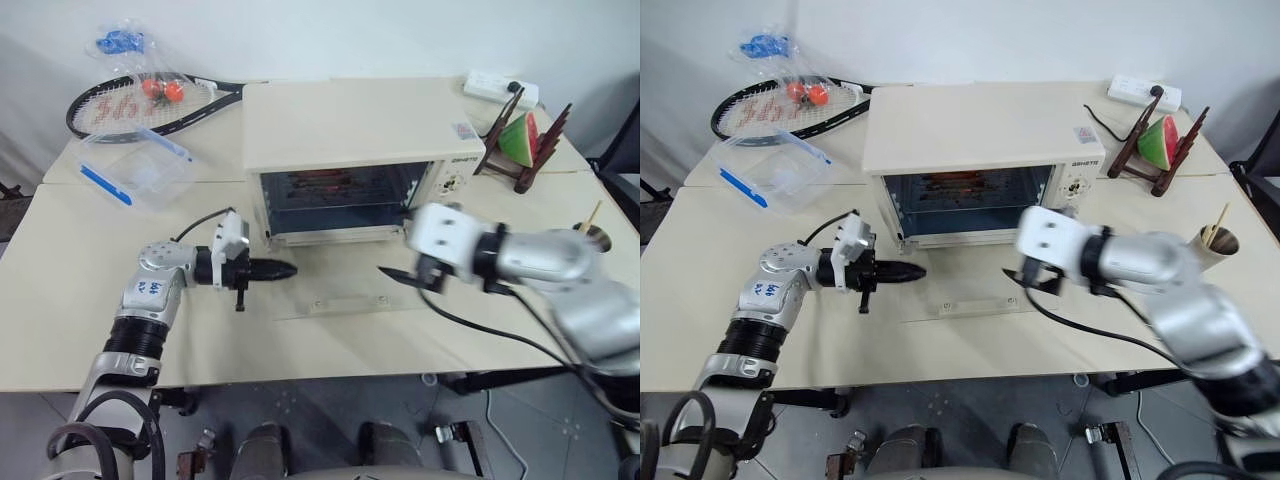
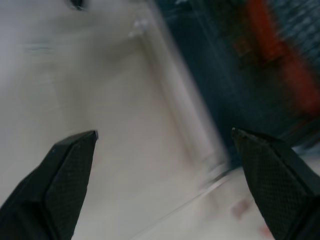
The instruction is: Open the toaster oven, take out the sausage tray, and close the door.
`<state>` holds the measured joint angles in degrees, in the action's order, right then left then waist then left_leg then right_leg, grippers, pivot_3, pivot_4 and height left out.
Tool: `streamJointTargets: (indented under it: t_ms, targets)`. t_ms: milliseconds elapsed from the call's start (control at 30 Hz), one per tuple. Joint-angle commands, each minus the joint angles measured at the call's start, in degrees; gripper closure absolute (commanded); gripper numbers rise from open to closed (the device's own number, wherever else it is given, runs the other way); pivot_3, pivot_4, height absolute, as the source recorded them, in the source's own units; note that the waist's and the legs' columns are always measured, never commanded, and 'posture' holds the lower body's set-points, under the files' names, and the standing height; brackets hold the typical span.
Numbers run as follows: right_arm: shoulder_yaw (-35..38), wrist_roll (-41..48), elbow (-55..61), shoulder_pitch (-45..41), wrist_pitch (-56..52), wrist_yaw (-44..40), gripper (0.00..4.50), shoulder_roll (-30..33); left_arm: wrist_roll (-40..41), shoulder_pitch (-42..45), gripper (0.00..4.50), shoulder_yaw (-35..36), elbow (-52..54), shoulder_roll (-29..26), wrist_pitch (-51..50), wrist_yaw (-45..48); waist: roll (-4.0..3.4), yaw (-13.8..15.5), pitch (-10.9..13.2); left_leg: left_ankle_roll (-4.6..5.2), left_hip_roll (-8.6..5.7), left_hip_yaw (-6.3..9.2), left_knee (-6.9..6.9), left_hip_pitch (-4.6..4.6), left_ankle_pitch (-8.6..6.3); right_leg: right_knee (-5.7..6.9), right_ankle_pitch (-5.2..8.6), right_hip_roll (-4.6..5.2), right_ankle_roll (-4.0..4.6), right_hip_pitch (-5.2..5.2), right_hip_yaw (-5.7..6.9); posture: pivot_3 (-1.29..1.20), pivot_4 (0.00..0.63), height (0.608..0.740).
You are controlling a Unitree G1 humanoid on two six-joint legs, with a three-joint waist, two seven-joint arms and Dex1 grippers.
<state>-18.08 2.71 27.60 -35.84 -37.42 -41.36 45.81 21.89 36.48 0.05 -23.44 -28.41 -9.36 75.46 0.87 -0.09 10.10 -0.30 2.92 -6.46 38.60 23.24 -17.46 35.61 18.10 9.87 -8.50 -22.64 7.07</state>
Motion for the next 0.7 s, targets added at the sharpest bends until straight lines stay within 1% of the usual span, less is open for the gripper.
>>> streamJointTargets:
  t_ms: [33, 167, 267, 333, 467, 533, 633, 700]
  targets:
    - [-7.28, -13.80, -8.55, -5.04, 0.88, 10.67, 0.00, -6.56, 7.03, -5.00, 4.44, 7.08, 7.50, 0.27, -1.09, -2.59, -0.02, -0.38, 0.01, -0.02, 0.01, -0.01, 0.05, 0.09, 0.01, 0.08, 0.00, 0.00, 0.00, -0.15, 0.04, 0.00, 0.150, 0.740]
    - [-12.32, -22.35, -15.81, -8.55, 4.40, 14.22, 0.00, -10.71, 12.54, -11.73, 4.44, 11.25, 16.03, 0.39, -5.08, -5.48, -0.02, -1.00, 0.01, -0.01, 0.00, 0.03, 0.03, 0.12, 0.01, 0.13, 0.00, 0.03, 0.00, -0.17, 0.15, 0.00, 0.150, 0.740]
    - [-16.71, -29.88, -23.56, -12.00, 6.81, 17.67, 0.00, -14.76, 16.57, -17.92, 4.44, 15.14, 22.14, 0.00, -7.89, -7.94, -0.02, -1.57, 0.01, -0.01, 0.00, 0.07, 0.08, 0.10, 0.00, 0.15, 0.00, 0.05, 0.00, -0.10, 0.17, 0.00, 0.150, 0.740]
    - [-17.14, -32.02, -26.30, -12.81, 8.02, 18.53, 0.00, -16.78, 18.34, -20.06, 4.44, 16.49, 24.56, -0.07, -9.11, -9.26, -0.02, -1.67, 0.01, -0.01, 0.01, 0.05, 0.07, 0.08, 0.01, 0.15, 0.00, 0.06, 0.00, -0.09, 0.14, 0.00, 0.150, 0.740]
    - [-19.15, -37.03, -32.36, -14.57, 11.01, 20.32, 0.00, -20.77, 22.13, -25.78, 4.44, 21.41, 29.68, -0.27, -10.47, -12.99, -0.02, -1.87, 0.01, -0.01, 0.03, 0.06, 0.08, 0.07, 0.01, 0.18, 0.00, 0.05, 0.00, -0.10, 0.14, 0.00, 0.150, 0.740]
    - [-19.69, -39.30, -35.46, -15.27, 12.41, 21.03, 0.00, -22.28, 22.63, -28.37, 4.44, 22.69, 31.69, -0.59, -10.81, -14.35, -0.02, -1.89, 0.01, -0.02, 0.03, 0.06, 0.05, 0.04, 0.01, 0.19, 0.00, 0.05, 0.00, -0.09, 0.13, 0.00, 0.150, 0.740]
    - [-19.60, -42.04, -38.70, -15.97, 13.46, 21.49, 0.00, -23.20, 23.29, -29.89, 4.44, 23.29, 33.71, -0.10, -10.89, -16.29, -0.01, -1.68, 0.00, -0.02, 0.02, 0.07, 0.05, 0.02, 0.01, 0.20, 0.00, 0.05, 0.00, -0.06, 0.13, 0.00, 0.150, 0.740]
    - [-19.06, -43.13, -40.16, -16.28, 13.69, 21.53, 0.40, -23.91, 23.82, -30.33, 4.50, 23.57, 34.55, 0.31, -10.73, -17.30, 0.00, -1.61, -0.01, -0.02, 0.02, 0.09, 0.09, 0.01, 0.01, 0.20, 0.00, 0.05, 0.00, -0.02, 0.12, 0.00, 0.150, 0.740]
